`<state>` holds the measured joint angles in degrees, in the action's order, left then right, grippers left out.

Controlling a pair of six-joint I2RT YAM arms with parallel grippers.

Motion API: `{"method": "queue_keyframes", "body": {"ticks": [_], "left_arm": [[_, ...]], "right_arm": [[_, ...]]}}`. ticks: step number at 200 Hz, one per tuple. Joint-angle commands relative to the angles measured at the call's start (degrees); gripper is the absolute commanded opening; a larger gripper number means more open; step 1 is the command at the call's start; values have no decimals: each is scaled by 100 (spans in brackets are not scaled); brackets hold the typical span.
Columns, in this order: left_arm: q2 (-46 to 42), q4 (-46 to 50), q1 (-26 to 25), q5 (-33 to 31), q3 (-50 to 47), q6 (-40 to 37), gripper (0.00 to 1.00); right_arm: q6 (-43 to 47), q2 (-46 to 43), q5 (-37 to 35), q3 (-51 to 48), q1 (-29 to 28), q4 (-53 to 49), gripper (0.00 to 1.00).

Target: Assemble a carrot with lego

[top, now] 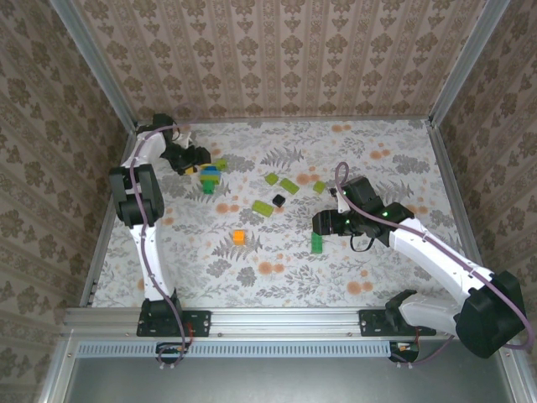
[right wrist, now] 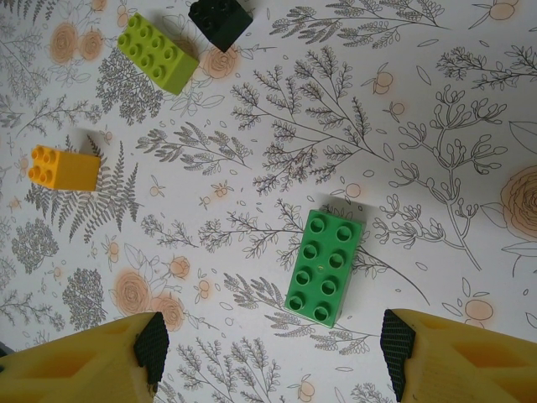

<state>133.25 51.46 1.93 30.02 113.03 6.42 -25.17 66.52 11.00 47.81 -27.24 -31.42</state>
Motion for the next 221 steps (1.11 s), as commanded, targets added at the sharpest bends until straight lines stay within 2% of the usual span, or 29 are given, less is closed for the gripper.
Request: {"method": "queue_keyframes", "body": {"ticks": [1,40,59,86,99,123,147,195,221], "left_arm": [[-256,155,52,-437,13,-81,67],[-1423,-675,51,-726,-929,90,68],[-2343,-1240,-63,-711,-1693,239,70],[-3748,-1984,-320,-835,-3067,482,78],[-4449,-2455,-386,-891,-3881,709,81],[-5625,-3142,-368,-1148,-5153,1239,100],[-6560,-3541,-369,-1574,-6051,1717,100],[-7534,-3261,-369,-2800,-6706,2358,100],[-7419,-3013,-294,-2858,-6676,2180,100]], "right_arm": [[150,88,37,-20,30,31,71],[161,191,-14,150,-13,-30,70],[229,313,-139,336,-161,-145,70],[723,703,-328,795,-596,-401,71],[1015,1031,-446,1107,-781,-507,72],[1597,2104,-768,2063,-1009,-1085,72],[2145,3101,-1146,2929,-1253,-1391,73],[2685,4819,-1355,4880,-1439,-2022,73],[2948,5636,-1512,5977,-1463,-2442,73]]}}
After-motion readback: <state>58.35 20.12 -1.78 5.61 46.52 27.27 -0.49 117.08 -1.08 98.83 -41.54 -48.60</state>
